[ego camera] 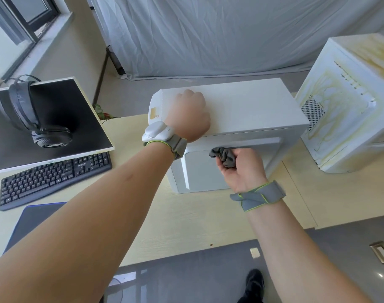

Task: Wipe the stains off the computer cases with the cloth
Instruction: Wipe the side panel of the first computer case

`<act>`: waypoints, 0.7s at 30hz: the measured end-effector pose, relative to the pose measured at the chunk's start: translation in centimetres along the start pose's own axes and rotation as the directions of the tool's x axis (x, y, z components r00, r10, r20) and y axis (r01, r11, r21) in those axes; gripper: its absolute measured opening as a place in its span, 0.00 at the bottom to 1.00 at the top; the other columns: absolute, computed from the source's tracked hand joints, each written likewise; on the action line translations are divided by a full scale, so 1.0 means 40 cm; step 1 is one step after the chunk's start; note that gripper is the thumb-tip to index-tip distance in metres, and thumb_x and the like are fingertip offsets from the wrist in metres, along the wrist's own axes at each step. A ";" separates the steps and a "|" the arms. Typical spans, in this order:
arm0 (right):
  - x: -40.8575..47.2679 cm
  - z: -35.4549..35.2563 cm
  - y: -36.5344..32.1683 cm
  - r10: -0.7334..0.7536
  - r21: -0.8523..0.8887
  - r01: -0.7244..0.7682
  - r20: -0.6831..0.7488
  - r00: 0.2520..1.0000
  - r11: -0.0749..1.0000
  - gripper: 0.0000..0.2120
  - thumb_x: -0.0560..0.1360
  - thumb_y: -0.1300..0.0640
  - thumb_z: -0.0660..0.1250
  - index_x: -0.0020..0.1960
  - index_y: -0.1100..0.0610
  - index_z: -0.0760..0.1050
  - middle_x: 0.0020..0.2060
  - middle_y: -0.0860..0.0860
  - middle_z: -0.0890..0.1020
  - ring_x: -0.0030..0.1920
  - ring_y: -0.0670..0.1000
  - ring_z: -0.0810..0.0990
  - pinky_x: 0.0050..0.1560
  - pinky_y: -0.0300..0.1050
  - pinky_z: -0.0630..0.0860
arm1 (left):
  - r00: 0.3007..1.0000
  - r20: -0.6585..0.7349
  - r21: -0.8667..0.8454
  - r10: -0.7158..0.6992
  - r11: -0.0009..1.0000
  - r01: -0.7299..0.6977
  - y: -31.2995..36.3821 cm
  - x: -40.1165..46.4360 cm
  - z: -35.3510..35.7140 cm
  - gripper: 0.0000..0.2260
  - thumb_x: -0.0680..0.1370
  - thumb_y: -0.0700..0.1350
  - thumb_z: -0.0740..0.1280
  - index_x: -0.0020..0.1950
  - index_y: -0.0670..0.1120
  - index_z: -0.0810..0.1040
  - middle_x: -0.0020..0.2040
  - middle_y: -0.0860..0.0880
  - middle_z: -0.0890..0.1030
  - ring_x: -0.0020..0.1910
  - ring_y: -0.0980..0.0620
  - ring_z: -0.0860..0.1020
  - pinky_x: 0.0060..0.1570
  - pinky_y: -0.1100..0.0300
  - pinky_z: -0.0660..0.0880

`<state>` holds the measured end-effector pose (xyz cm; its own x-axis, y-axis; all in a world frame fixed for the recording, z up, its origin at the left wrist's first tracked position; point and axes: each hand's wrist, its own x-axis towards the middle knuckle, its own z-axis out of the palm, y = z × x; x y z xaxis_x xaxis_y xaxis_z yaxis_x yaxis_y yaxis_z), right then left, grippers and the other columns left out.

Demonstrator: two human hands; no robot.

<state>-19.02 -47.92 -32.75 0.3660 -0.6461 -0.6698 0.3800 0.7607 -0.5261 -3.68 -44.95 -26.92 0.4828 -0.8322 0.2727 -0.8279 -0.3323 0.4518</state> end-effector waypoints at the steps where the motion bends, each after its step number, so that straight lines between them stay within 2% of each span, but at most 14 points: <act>1: -0.011 -0.001 0.001 -0.051 -0.009 0.051 -0.002 0.999 0.999 0.08 0.80 0.68 0.58 0.48 0.62 0.74 0.40 0.57 0.78 0.40 0.53 0.79 0.36 0.43 0.83 | 1.000 0.002 0.002 -0.004 1.000 0.004 0.003 0.000 0.000 0.11 0.76 0.45 0.63 0.58 0.45 0.76 0.58 0.47 0.75 0.59 0.45 0.69 0.57 0.55 0.70; 4: 0.008 -0.029 0.071 -0.149 -0.083 0.144 -0.050 0.988 0.986 0.10 0.80 0.67 0.64 0.61 0.63 0.71 0.48 0.59 0.79 0.43 0.55 0.81 0.34 0.47 0.83 | 1.000 0.003 0.005 -0.013 1.000 0.013 0.000 0.000 0.000 0.11 0.76 0.45 0.63 0.58 0.45 0.76 0.58 0.47 0.75 0.60 0.45 0.69 0.57 0.54 0.71; 6: 0.060 -0.063 0.126 -0.095 -0.164 0.072 -0.137 0.986 0.984 0.12 0.80 0.65 0.65 0.62 0.60 0.68 0.51 0.59 0.78 0.43 0.56 0.80 0.34 0.48 0.83 | 1.000 0.007 0.003 -0.019 1.000 0.019 -0.001 0.000 0.000 0.11 0.76 0.45 0.63 0.57 0.45 0.76 0.58 0.48 0.75 0.60 0.46 0.70 0.58 0.52 0.72; 8: 0.100 -0.104 0.156 0.053 -0.099 -0.082 -0.260 0.964 0.992 0.08 0.82 0.62 0.64 0.60 0.59 0.70 0.48 0.59 0.78 0.43 0.56 0.80 0.47 0.54 0.84 | 1.000 0.006 -0.002 -0.018 1.000 0.018 -0.003 0.000 0.000 0.11 0.76 0.45 0.63 0.58 0.45 0.76 0.58 0.48 0.75 0.59 0.46 0.70 0.58 0.52 0.72; 9: 0.131 -0.135 0.163 0.115 -0.033 -0.129 -0.280 0.953 0.991 0.06 0.84 0.59 0.62 0.59 0.59 0.71 0.49 0.60 0.78 0.49 0.59 0.81 0.55 0.57 0.81 | 1.000 0.006 0.001 -0.020 1.000 0.020 -0.003 0.000 -0.001 0.11 0.76 0.45 0.63 0.58 0.45 0.76 0.58 0.48 0.75 0.59 0.46 0.70 0.57 0.53 0.72; 11: 0.193 -0.196 0.154 0.133 -0.228 -0.220 -0.343 0.930 0.949 0.13 0.85 0.50 0.57 0.53 0.59 0.72 0.57 0.62 0.79 0.63 0.61 0.78 0.65 0.53 0.73 | 1.000 0.007 0.004 -0.025 1.000 0.025 -0.005 0.000 -0.002 0.11 0.76 0.45 0.63 0.57 0.45 0.76 0.58 0.48 0.75 0.59 0.46 0.70 0.56 0.53 0.72; 12: 0.222 -0.218 0.145 0.048 -0.469 -0.219 -0.348 0.936 0.856 0.18 0.85 0.45 0.56 0.52 0.59 0.74 0.58 0.61 0.80 0.62 0.60 0.79 0.62 0.49 0.72 | 1.000 0.004 0.004 -0.025 1.000 0.025 -0.005 0.001 -0.002 0.11 0.76 0.45 0.63 0.57 0.45 0.76 0.58 0.49 0.75 0.59 0.46 0.70 0.56 0.53 0.72; 13: 0.249 -0.244 0.140 -0.148 -0.797 -0.101 -0.232 0.961 0.595 0.22 0.84 0.42 0.56 0.52 0.60 0.77 0.56 0.61 0.82 0.59 0.59 0.80 0.57 0.48 0.74 | 1.000 0.008 0.003 -0.025 1.000 0.025 -0.004 0.000 0.000 0.11 0.76 0.45 0.63 0.57 0.46 0.76 0.57 0.49 0.75 0.59 0.46 0.70 0.57 0.52 0.72; 14: 0.251 -0.240 0.125 -0.257 -0.901 -0.014 -0.139 0.956 0.435 0.24 0.82 0.42 0.57 0.51 0.62 0.79 0.51 0.61 0.84 0.55 0.60 0.82 0.53 0.48 0.75 | 1.000 0.010 0.006 -0.020 1.000 0.020 -0.004 0.001 0.000 0.11 0.76 0.45 0.63 0.57 0.46 0.76 0.57 0.48 0.75 0.59 0.46 0.70 0.57 0.52 0.72; 15: 0.231 -0.225 0.112 -0.280 -0.867 0.050 -0.105 0.954 0.496 0.23 0.81 0.44 0.58 0.48 0.62 0.80 0.46 0.61 0.84 0.51 0.61 0.83 0.51 0.48 0.77 | 1.000 0.013 0.007 -0.016 1.000 0.016 -0.003 0.003 0.001 0.11 0.76 0.45 0.63 0.57 0.46 0.76 0.57 0.48 0.75 0.59 0.46 0.70 0.57 0.52 0.72; 16: 0.205 -0.216 0.086 -0.214 -0.680 0.065 -0.137 0.967 0.730 0.19 0.81 0.48 0.60 0.45 0.62 0.79 0.40 0.61 0.84 0.48 0.61 0.83 0.49 0.49 0.79 | 1.000 0.016 0.007 -0.017 1.000 0.017 -0.001 0.000 0.004 0.11 0.76 0.45 0.63 0.57 0.45 0.76 0.57 0.48 0.75 0.59 0.45 0.70 0.57 0.52 0.72; 17: 0.175 -0.176 0.065 -0.104 -0.273 0.060 -0.151 0.983 0.960 0.13 0.81 0.53 0.61 0.45 0.61 0.77 0.36 0.58 0.84 0.45 0.60 0.83 0.46 0.49 0.81 | 1.000 0.016 0.011 -0.016 1.000 0.016 -0.005 0.001 0.002 0.11 0.76 0.45 0.63 0.57 0.45 0.76 0.57 0.48 0.75 0.59 0.45 0.70 0.57 0.52 0.72; 19: 0.113 -0.120 0.024 -0.082 0.146 0.096 -0.099 0.992 0.985 0.05 0.79 0.65 0.63 0.55 0.62 0.73 0.43 0.58 0.84 0.43 0.58 0.81 0.43 0.49 0.84 | 1.000 0.014 0.015 -0.008 1.000 0.007 -0.003 0.002 0.003 0.11 0.76 0.45 0.63 0.56 0.45 0.75 0.57 0.47 0.75 0.58 0.45 0.69 0.57 0.52 0.72; 21: 0.060 -0.065 0.001 -0.167 0.277 0.184 -0.085 0.982 0.943 0.18 0.75 0.71 0.66 0.63 0.63 0.70 0.49 0.61 0.80 0.39 0.59 0.79 0.40 0.52 0.84 | 1.000 0.018 0.014 -0.006 1.000 0.006 -0.001 0.001 0.003 0.11 0.76 0.45 0.63 0.56 0.46 0.75 0.57 0.48 0.74 0.58 0.45 0.69 0.57 0.52 0.72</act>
<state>-20.34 -49.28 -35.72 0.2243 -0.7564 -0.6144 0.6615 0.5812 -0.4740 -3.65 -45.02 -27.04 0.4829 -0.8378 0.2548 -0.8290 -0.3437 0.4411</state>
